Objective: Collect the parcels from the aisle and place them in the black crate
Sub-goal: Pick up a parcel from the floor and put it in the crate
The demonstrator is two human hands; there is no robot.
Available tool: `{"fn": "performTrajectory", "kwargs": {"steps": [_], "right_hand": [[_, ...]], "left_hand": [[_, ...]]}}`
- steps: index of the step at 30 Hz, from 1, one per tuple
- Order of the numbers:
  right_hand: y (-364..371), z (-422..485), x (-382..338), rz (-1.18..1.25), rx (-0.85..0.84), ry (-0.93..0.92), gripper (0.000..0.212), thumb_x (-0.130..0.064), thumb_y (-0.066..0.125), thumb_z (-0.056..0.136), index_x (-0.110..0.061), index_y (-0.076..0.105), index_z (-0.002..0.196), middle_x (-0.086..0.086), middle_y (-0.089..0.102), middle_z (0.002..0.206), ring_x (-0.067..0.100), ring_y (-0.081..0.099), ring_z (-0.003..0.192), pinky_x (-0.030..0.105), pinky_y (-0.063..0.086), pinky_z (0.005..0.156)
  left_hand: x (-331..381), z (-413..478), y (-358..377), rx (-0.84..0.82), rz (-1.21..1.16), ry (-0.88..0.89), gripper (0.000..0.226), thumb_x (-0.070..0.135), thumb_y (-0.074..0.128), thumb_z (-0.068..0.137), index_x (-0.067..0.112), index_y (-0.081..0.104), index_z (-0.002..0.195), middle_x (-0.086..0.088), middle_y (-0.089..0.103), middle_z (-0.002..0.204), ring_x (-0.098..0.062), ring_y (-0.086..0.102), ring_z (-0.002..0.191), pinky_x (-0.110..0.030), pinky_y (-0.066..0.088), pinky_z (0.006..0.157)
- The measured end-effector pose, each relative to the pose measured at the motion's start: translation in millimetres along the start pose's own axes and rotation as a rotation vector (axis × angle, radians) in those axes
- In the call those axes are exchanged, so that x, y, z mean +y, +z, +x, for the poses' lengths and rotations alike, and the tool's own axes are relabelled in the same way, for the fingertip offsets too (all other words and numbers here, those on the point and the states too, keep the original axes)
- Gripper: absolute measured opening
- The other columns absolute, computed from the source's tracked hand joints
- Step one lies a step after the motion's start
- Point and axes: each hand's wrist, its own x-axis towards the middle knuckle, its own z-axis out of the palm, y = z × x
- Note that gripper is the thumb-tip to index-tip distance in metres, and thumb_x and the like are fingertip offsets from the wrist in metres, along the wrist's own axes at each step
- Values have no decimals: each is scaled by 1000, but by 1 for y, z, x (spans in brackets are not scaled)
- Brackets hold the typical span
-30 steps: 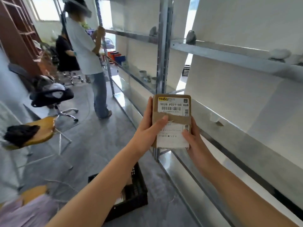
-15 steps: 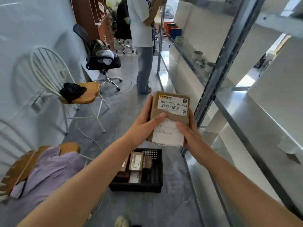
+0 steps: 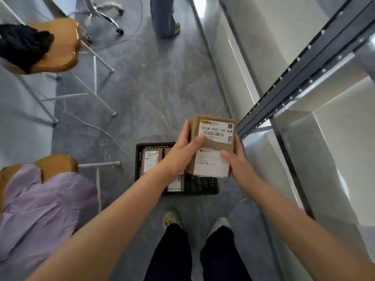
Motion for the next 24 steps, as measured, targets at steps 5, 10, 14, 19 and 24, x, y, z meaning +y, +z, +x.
{"fn": "performTrajectory", "kwargs": {"steps": [5, 10, 14, 19, 24], "right_hand": [[0, 95, 101, -3, 64, 148, 65, -10, 44, 81, -23, 26, 143, 0, 57, 124, 10, 60, 106, 27, 52, 80], [-5, 156, 233, -31, 114, 347, 50, -8, 36, 95, -21, 27, 142, 2, 55, 121, 4, 57, 96, 16, 49, 68], [-15, 183, 329, 16, 172, 535, 41, -10, 35, 95, -19, 35, 135, -2, 59, 102, 8, 61, 84, 17, 51, 58], [-20, 217, 409, 59, 194, 699, 38, -23, 37, 98, -21, 40, 136, -3, 62, 98, 10, 61, 84, 27, 50, 66], [-31, 244, 447, -66, 213, 731, 42, -35, 28, 101, -31, 30, 142, -4, 57, 113, 4, 53, 83, 29, 47, 72]], "left_hand": [[-106, 92, -23, 117, -10, -144, 63, 52, 38, 94, 46, 5, 147, 8, 34, 151, -11, 39, 129, -31, 35, 106], [-238, 159, -31, 166, -100, -319, 62, 51, 37, 95, 45, 4, 147, 13, 23, 153, -10, 28, 138, -31, 28, 112], [-332, 195, -29, 281, -173, -479, 56, 45, 39, 97, 36, 19, 149, 6, 37, 147, -13, 42, 126, -27, 40, 96], [-408, 231, -30, 384, -122, -608, 50, 42, 37, 99, 29, 28, 146, -2, 43, 144, -19, 45, 126, -30, 41, 96], [-447, 267, -25, 355, -40, -629, 51, 42, 29, 101, 28, 20, 149, -2, 36, 150, -20, 36, 135, -30, 32, 100]]}}
